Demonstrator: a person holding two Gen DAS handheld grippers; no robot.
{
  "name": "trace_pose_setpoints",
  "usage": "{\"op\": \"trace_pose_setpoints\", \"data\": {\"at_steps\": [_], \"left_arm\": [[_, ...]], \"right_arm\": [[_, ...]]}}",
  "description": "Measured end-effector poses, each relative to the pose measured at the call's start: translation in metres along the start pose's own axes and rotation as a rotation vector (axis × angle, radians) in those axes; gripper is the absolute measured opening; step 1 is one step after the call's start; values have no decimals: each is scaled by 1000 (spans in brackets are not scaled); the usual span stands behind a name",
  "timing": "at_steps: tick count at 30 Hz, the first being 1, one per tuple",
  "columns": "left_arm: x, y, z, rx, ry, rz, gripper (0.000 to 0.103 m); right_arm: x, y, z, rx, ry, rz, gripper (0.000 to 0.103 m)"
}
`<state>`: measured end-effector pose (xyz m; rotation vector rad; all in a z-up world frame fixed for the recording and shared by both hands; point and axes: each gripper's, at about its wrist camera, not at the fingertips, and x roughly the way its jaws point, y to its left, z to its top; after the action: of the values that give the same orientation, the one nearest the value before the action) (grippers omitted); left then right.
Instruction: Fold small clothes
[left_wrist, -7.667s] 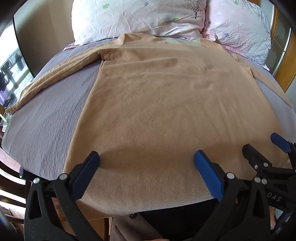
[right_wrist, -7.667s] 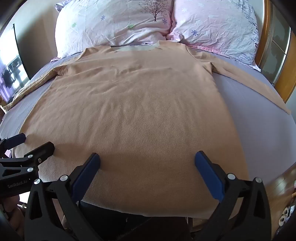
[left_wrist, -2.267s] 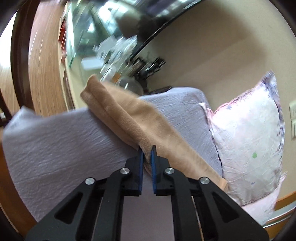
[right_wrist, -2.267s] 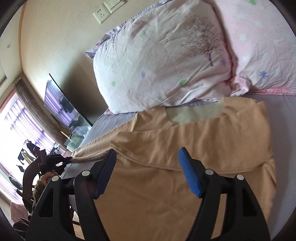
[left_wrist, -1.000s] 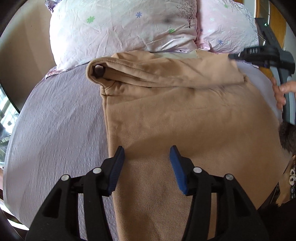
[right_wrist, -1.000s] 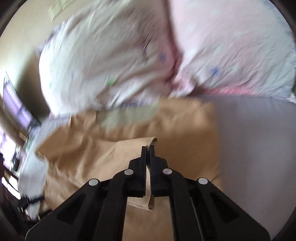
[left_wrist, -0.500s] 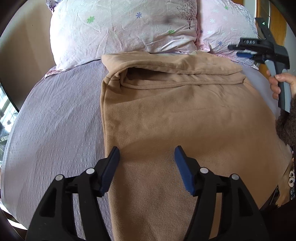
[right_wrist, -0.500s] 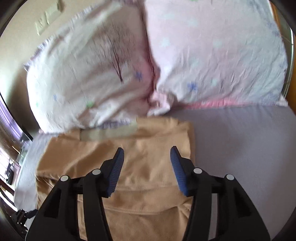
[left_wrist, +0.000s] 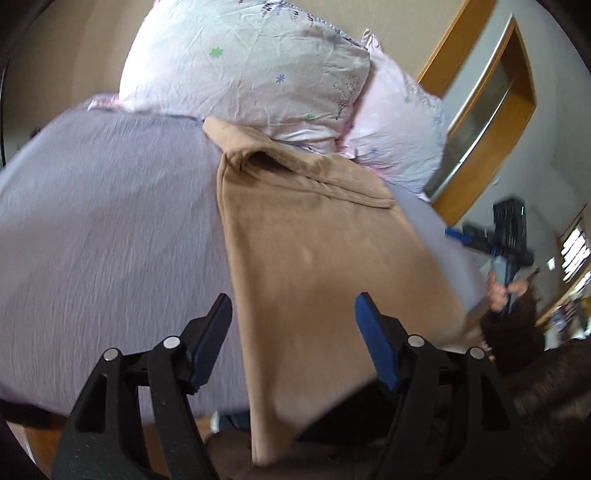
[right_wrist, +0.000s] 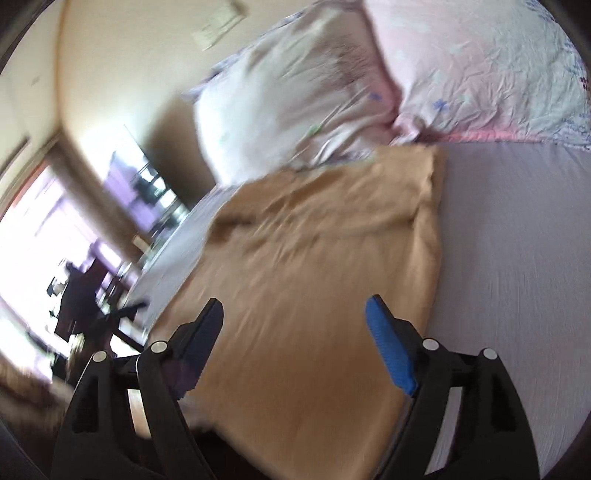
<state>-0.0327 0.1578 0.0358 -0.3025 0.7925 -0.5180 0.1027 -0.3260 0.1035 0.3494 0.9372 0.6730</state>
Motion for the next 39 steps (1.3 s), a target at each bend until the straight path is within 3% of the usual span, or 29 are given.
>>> {"op": "trace_pose_setpoints", "data": {"at_steps": [3, 6, 9, 12, 15, 16, 17, 18, 19, 20, 22, 25, 28, 32, 34, 37, 39], "left_arm": [[-23, 14, -32, -55, 23, -39, 70], [-34, 24, -54, -100, 60, -57, 72], [-24, 26, -62, -107, 108, -61, 77], [2, 21, -65, -107, 155, -71, 78], [24, 17, -63, -141, 155, -126, 77], [33, 17, -62, -168, 162, -143, 75], [38, 19, -63, -187, 170, -147, 60], [43, 22, -63, -211, 182, -153, 45], [46, 24, -64, -242, 210, -162, 10], [46, 29, -66, -290, 223, -184, 4], [34, 30, -63, -333, 203, -231, 4], [13, 16, -35, -290, 136, -247, 4], [-2, 6, 26, -214, 8, -250, 4], [37, 29, 131, -270, -130, -219, 5], [78, 44, 172, -313, -133, -180, 4], [146, 71, 212, -377, -83, -88, 4], [177, 88, 224, -421, -59, -48, 4]], "right_arm": [[-27, 4, -70, -18, 90, 51, 81], [-38, -19, -113, 102, 163, 23, 81], [-29, -43, -134, 198, 196, -6, 81], [-7, -52, -139, 228, 183, 68, 80], [0, -48, -148, 228, 160, 147, 63], [8, -49, -147, 230, 160, 171, 42], [14, -50, -147, 231, 167, 189, 15], [18, -48, -147, 223, 175, 201, 8], [17, -47, -146, 210, 178, 211, 7], [13, -42, -143, 187, 167, 234, 6], [-6, -31, -128, 142, 113, 272, 6], [-26, -16, -85, 65, -15, 295, 6], [-31, -8, -18, -1, -168, 267, 6], [3, -42, 83, 86, -325, 168, 6], [37, -70, 121, 194, -331, 110, 6], [101, -118, 161, 348, -272, -17, 6], [134, -137, 164, 413, -224, -80, 6]]}}
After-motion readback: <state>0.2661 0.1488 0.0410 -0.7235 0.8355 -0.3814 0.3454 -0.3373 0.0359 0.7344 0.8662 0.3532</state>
